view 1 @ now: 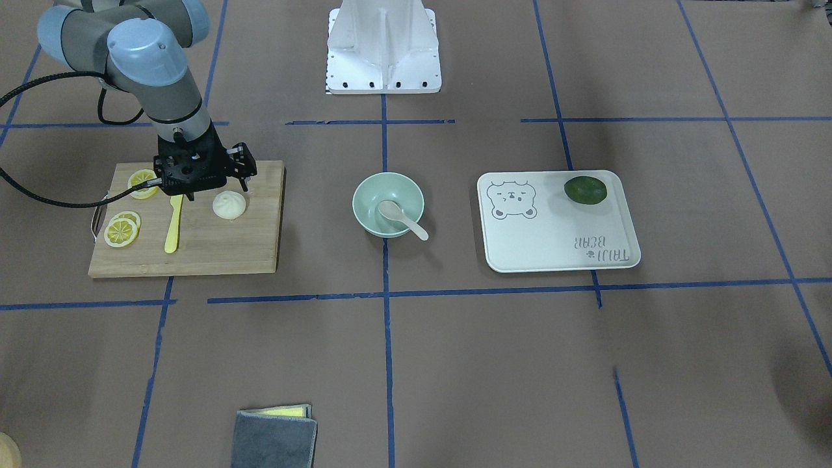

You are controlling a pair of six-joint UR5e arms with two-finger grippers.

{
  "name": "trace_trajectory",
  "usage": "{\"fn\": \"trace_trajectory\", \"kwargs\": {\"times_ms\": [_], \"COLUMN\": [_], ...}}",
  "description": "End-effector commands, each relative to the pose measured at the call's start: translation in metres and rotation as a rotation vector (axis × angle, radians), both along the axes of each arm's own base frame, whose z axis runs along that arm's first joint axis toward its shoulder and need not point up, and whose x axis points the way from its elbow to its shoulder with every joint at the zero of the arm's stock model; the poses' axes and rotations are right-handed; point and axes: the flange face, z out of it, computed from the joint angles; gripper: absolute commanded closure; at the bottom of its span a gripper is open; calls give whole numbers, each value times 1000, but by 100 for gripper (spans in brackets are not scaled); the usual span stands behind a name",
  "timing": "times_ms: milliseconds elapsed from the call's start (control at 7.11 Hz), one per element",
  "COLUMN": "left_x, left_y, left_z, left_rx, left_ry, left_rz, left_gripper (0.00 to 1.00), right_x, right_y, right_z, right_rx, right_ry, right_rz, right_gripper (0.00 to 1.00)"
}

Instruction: Put spoon and bun in bowl

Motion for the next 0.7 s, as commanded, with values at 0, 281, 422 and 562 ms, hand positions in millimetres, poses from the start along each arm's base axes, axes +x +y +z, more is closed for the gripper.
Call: {"fn": "trace_trajectory", "kwargs": {"times_ms": [0, 281, 422, 562], "left_x": [1, 1, 1, 1], "left_y": [-1, -1, -1, -2], "left_z": [-1, -1, 0, 0], "left_rx": [4, 4, 2, 4], "left_ry": [0, 0, 0, 0], "left_rz": [1, 1, 1, 1], "left_gripper": [0, 0, 0, 0], "right_x": [-14, -20, -23, -25], "right_y": [-3, 1, 0, -1], "right_z": [16, 21, 15, 9], "right_rx": [4, -2, 1, 5], "right_ry": [7, 16, 6, 0], "right_rz": [-7, -17, -18, -18], "right_gripper": [1, 8, 25, 57]}}
